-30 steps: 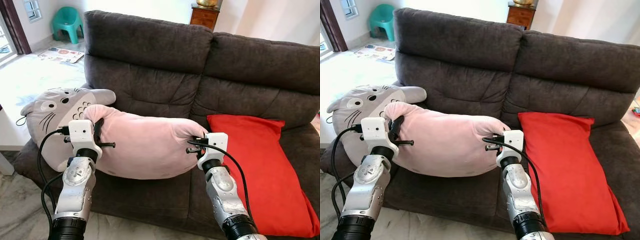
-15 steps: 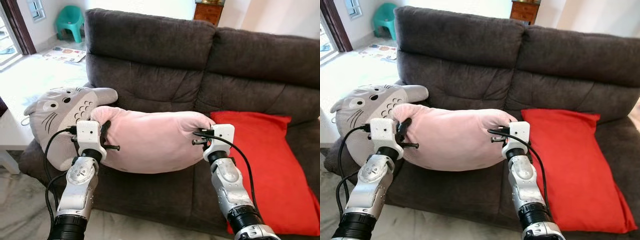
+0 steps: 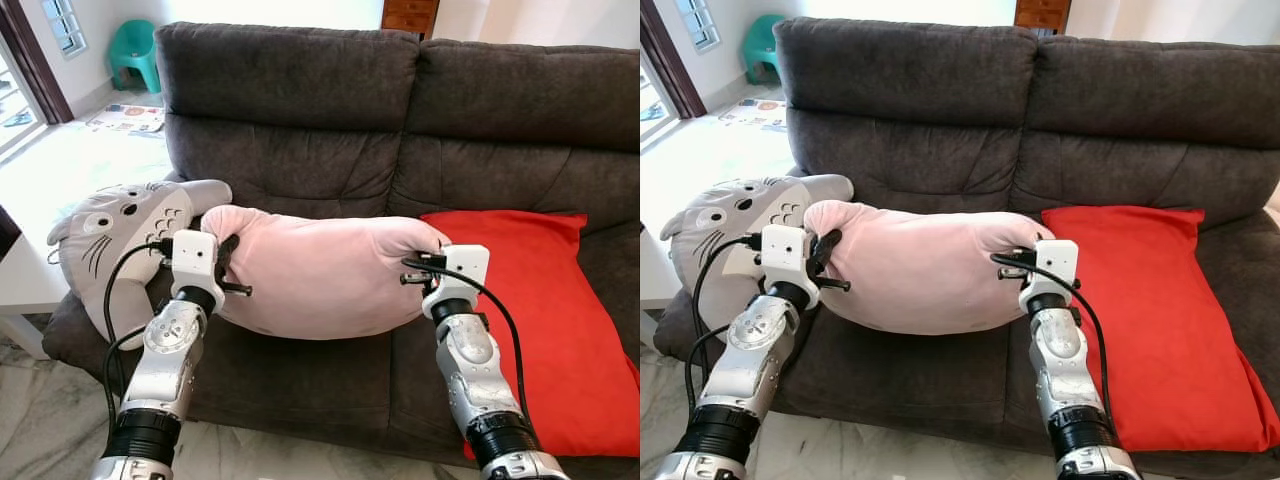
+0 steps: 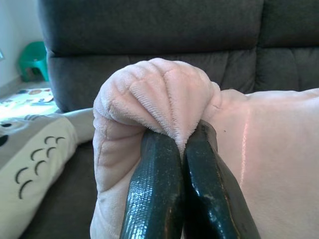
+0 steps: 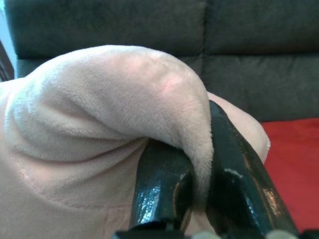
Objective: Move the pillow to the sofa from floor
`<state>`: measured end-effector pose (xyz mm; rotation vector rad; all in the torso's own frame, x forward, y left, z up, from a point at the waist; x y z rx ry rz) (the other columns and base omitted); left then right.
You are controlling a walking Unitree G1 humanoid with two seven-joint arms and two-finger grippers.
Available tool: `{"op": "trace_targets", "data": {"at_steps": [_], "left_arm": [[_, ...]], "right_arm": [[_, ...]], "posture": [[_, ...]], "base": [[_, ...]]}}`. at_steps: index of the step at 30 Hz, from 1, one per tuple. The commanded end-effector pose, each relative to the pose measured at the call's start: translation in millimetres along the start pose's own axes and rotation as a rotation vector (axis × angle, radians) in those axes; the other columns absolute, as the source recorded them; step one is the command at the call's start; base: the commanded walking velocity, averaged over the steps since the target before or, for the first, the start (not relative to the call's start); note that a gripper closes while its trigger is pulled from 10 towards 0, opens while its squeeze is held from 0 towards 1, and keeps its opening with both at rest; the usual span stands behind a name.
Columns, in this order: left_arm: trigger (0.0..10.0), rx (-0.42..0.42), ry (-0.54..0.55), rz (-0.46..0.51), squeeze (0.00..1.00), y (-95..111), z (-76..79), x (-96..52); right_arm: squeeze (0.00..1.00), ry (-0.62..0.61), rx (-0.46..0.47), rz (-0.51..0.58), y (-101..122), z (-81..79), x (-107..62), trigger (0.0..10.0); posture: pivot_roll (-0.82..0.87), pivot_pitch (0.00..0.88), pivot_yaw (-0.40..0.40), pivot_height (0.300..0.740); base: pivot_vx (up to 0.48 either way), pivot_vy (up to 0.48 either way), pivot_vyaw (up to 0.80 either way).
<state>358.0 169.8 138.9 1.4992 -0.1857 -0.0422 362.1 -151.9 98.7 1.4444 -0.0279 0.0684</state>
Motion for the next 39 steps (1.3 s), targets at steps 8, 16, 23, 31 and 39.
{"op": "trace_targets", "data": {"at_steps": [8,16,23,31,39], "left_arm": [[10.0,0.01,0.071,0.059,0.0,10.3,-19.4,-9.4],[10.0,0.008,0.078,0.06,0.0,7.6,-20.1,-12.9],[10.0,0.005,0.07,0.065,0.0,9.2,-16.8,-11.2],[10.0,-0.017,0.009,0.067,0.0,13.3,-3.9,-10.8],[10.0,-0.011,0.035,0.075,0.0,15.8,-10.7,-11.9]], "right_arm": [[0.0,-0.002,0.037,0.059,11.1,-4.4,-0.1,10.0],[0.0,-0.003,0.034,0.061,12.1,-2.1,0.5,10.0],[0.0,0.014,0.032,0.061,12.5,-6.9,0.9,10.0],[0.0,0.024,0.032,0.068,18.7,-7.1,8.5,10.0],[0.0,0.029,0.034,0.066,19.1,-7.9,10.0,10.0]], "posture": [[0.12,0.0,-0.008,0.74],[0.12,0.0,-0.02,0.74],[0.12,0.0,-0.028,0.74],[0.14,0.0,-0.043,0.74],[0.14,0.0,-0.048,0.74]], "base": [[0.0,0.0,0.0],[0.0,0.0,0.0],[0.0,0.0,0.0],[0.0,0.0,0.0],[0.0,0.0,0.0]]}}
Point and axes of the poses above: a point about 5 cm out from each wrist's last joint towards the gripper, its own x axis pointing out of the wrist towards the gripper, its own y axis along the axis of the wrist's last joint, z = x × y, the point moved 3 cm from there along x, pointing out of the wrist towards the gripper, and after that the axes turned 9 degrees about -x, right-handed, at the moved point
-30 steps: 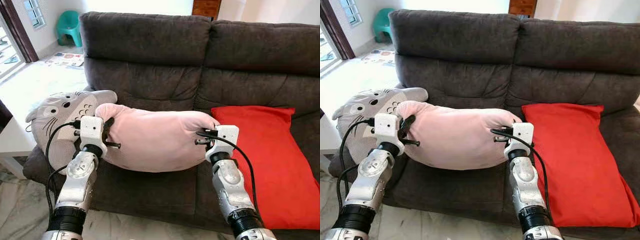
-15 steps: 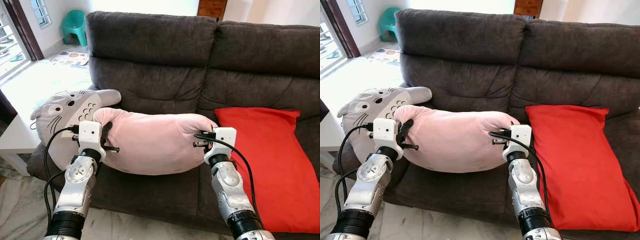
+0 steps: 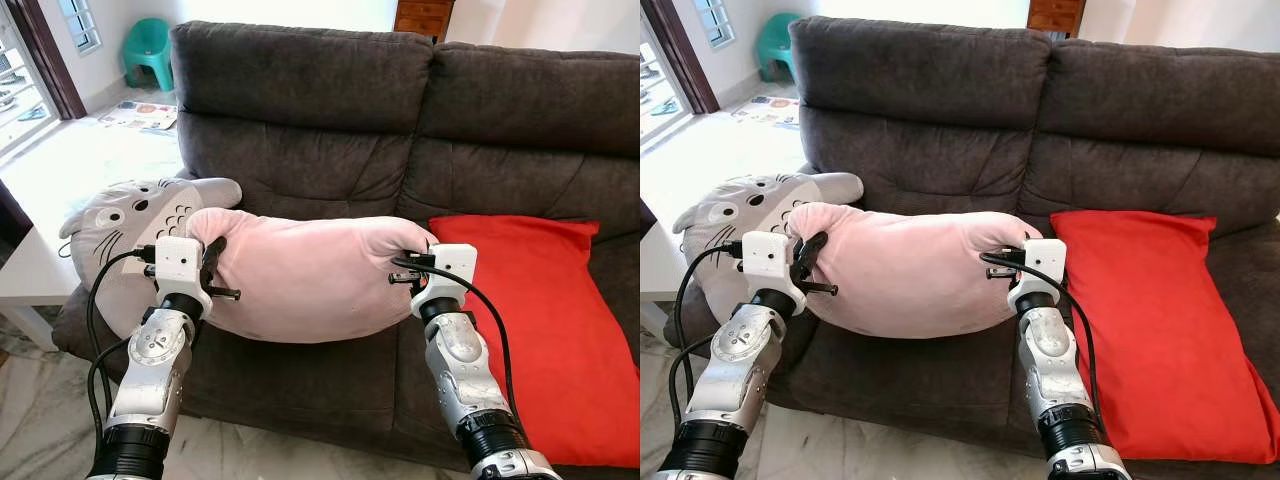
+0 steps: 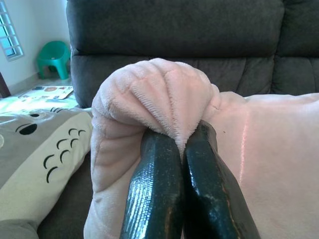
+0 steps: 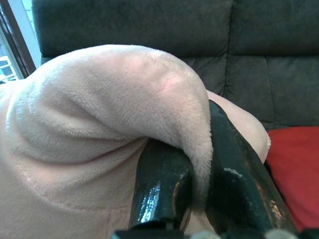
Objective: Move the pillow to the sofa from floor
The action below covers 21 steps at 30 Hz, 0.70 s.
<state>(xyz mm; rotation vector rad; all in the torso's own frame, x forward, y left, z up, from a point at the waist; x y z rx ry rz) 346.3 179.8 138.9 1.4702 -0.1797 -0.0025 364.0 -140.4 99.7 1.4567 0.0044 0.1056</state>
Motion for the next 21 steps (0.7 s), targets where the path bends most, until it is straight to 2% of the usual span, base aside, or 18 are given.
{"op": "trace_targets", "data": {"at_steps": [1,8,14,17,21], "left_arm": [[10.0,0.014,0.008,0.05,0.0,13.9,-2.8,1.3],[10.0,0.002,0.028,0.046,0.0,12.4,-4.1,0.9],[10.0,-0.007,0.032,0.043,0.0,12.0,-3.9,0.8],[10.0,-0.007,0.036,0.043,0.0,11.7,-4.2,0.7],[10.0,-0.007,0.045,0.041,0.0,11.3,-6.6,-0.1]], "right_arm": [[0.0,-0.015,0.018,0.059,16.6,3.4,7.6,10.0],[0.0,-0.022,0.02,0.049,13.8,5.5,5.7,10.0],[0.0,-0.041,0.033,0.028,10.2,8.2,5.0,10.0],[0.0,-0.04,0.036,0.013,8.3,8.3,5.5,10.0],[0.0,-0.039,0.021,0.015,8.2,7.5,5.4,10.0]], "posture": [[0.14,0.0,-0.048,0.74],[0.14,0.0,-0.052,0.74],[0.13,0.0,-0.053,0.74],[0.13,0.0,-0.056,0.74],[0.14,0.0,-0.059,0.74]], "base": [[0.0,0.0,0.0],[0.0,0.0,0.0],[0.0,0.449,0.0],[0.0,0.472,-0.64],[0.0,0.48,0.0]]}}
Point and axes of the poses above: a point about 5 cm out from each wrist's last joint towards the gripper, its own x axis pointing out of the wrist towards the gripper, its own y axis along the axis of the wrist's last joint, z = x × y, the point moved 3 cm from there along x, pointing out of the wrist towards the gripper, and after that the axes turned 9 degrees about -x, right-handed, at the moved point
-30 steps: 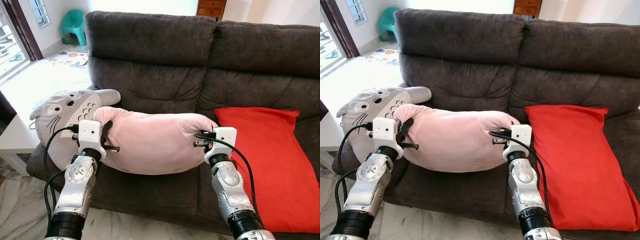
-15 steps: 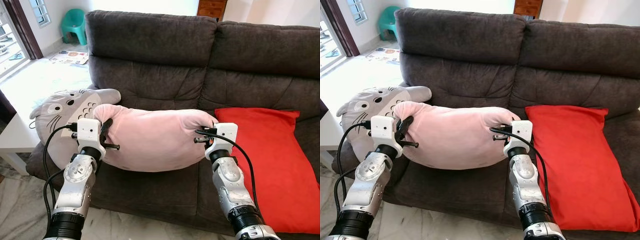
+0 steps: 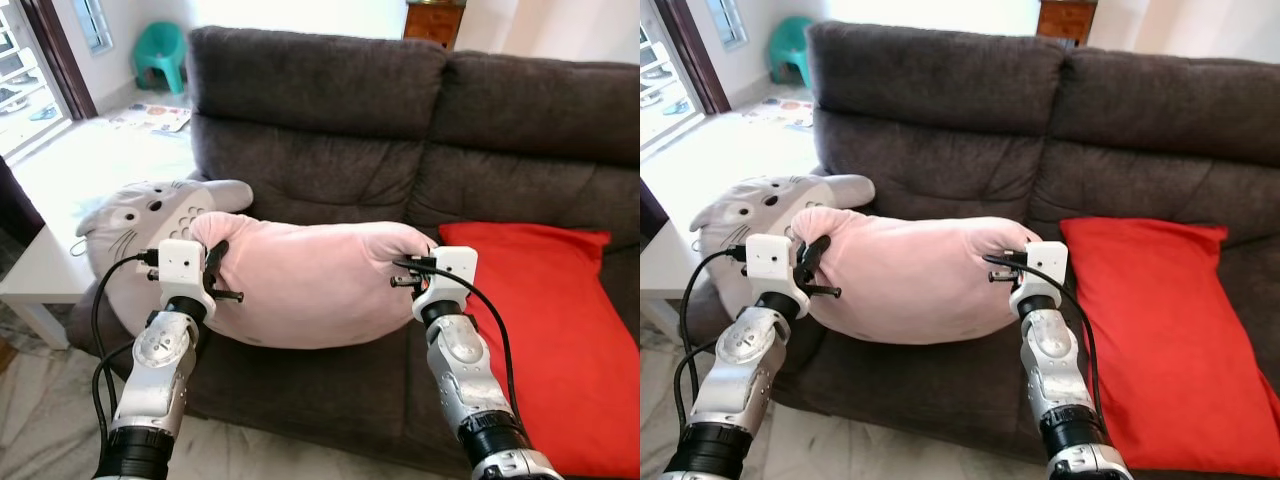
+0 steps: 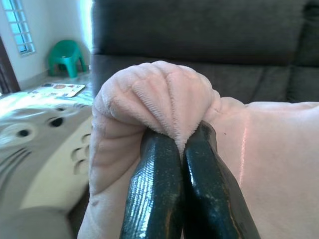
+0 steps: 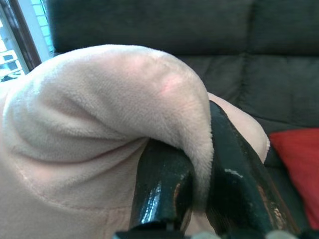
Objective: Move the pillow to the sofa from floor
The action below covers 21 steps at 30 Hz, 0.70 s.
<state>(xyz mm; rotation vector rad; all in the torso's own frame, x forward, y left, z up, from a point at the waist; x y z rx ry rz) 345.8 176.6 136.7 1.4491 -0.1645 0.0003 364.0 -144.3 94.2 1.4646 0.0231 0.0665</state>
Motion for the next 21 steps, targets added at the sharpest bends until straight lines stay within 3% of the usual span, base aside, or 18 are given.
{"op": "trace_targets", "data": {"at_steps": [1,10,21], "left_arm": [[10.0,0.015,0.036,0.047,0.0,14.3,-10.6,0.1],[10.0,0.023,0.051,0.051,0.0,15.9,-16.2,-0.6],[10.0,0.028,0.052,0.048,0.0,14.7,-15.8,-1.0]], "right_arm": [[0.0,-0.031,0.016,0.052,14.0,3.9,5.4,10.0],[0.0,-0.036,0.042,0.056,15.3,2.2,5.4,10.0],[0.0,-0.061,0.024,0.044,13.3,8.1,5.5,10.0]], "posture": [[0.14,0.0,-0.06,0.74],[0.14,0.0,-0.063,0.74],[0.14,0.0,-0.066,0.74]], "base": [[0.0,0.48,0.0],[0.0,0.441,0.0],[0.0,0.0,0.0]]}}
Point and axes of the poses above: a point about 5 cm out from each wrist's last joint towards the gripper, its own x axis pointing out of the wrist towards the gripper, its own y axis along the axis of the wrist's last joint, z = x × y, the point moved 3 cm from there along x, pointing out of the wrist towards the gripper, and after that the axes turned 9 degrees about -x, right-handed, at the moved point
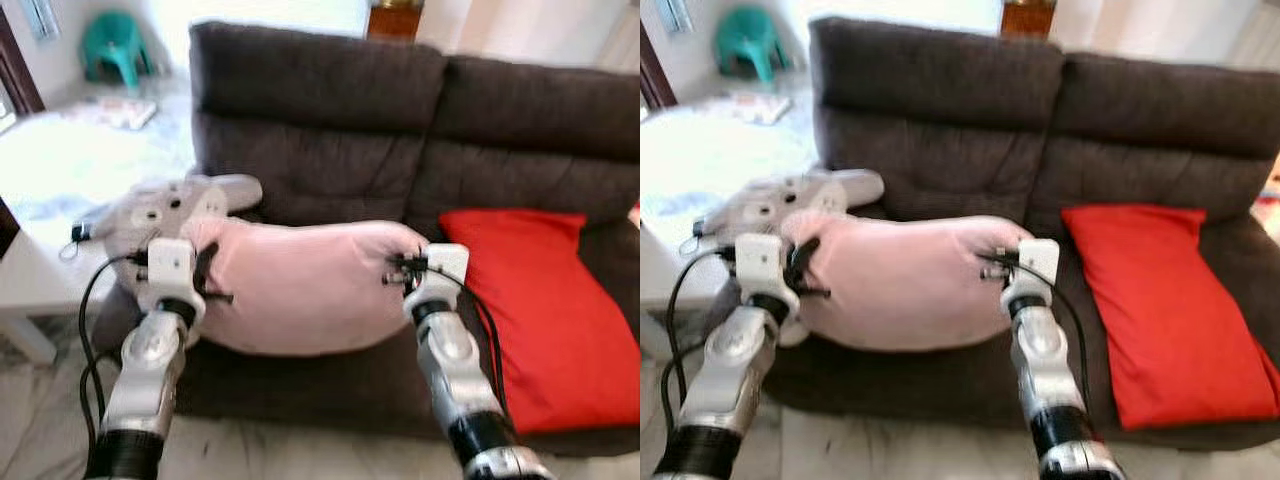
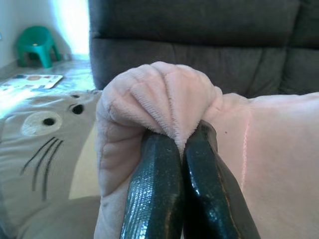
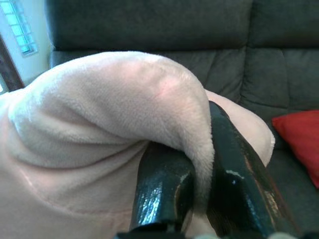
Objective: Move the pillow to the sofa from floor
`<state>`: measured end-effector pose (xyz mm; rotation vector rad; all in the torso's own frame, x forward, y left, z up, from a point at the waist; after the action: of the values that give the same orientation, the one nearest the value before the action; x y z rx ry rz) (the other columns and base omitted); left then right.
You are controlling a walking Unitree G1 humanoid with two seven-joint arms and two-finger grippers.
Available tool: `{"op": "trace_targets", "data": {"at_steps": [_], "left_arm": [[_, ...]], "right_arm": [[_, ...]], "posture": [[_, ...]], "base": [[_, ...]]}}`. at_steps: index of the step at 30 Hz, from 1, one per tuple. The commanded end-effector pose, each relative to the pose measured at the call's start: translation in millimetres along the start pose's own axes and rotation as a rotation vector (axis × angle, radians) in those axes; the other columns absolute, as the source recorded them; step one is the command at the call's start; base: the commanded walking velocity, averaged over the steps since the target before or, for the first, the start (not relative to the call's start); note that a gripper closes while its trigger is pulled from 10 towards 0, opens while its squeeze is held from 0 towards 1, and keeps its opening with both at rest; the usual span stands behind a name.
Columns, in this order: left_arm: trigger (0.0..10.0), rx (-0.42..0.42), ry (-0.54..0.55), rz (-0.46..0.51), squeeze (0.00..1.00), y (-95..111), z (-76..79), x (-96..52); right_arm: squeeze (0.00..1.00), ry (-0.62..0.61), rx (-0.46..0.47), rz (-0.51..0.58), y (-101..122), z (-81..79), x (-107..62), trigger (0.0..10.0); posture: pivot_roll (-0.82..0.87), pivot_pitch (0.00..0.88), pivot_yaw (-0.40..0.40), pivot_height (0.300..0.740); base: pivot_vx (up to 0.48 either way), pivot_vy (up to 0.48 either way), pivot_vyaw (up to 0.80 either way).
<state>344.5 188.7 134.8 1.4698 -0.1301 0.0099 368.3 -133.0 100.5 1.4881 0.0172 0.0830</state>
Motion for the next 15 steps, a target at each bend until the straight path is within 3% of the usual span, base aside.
{"op": "trace_targets", "data": {"at_steps": [1,10,15], "left_arm": [[10.0,0.006,0.027,0.063,0.0,14.7,-4.1,1.5],[10.0,0.003,0.031,0.055,0.0,11.9,-4.6,0.5],[10.0,-0.024,-0.036,0.037,0.0,11.5,6.9,2.0]], "right_arm": [[0.0,-0.071,-0.002,0.026,5.9,19.1,0.2,10.0],[0.0,-0.067,-0.013,0.003,2.1,17.5,1.9,10.0],[0.0,-0.059,-0.008,-0.011,6.5,18.7,13.1,10.0]], "posture": [[0.14,0.0,-0.068,0.74],[0.14,0.0,-0.073,0.74],[0.15,0.0,-0.078,0.74]], "base": [[0.0,0.0,0.0],[0.0,0.0,0.0],[0.0,0.0,0.0]]}}
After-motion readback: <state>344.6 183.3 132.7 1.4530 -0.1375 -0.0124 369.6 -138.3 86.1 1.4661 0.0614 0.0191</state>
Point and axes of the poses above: a point about 5 cm out from each wrist's last joint towards the gripper, its own x axis pointing out of the wrist towards the gripper, its own y axis along the axis of the wrist's last joint, z = x × y, the point moved 3 cm from there along x, pointing out of the wrist towards the gripper, and after that the axes turned 9 degrees about -x, right-handed, at the moved point
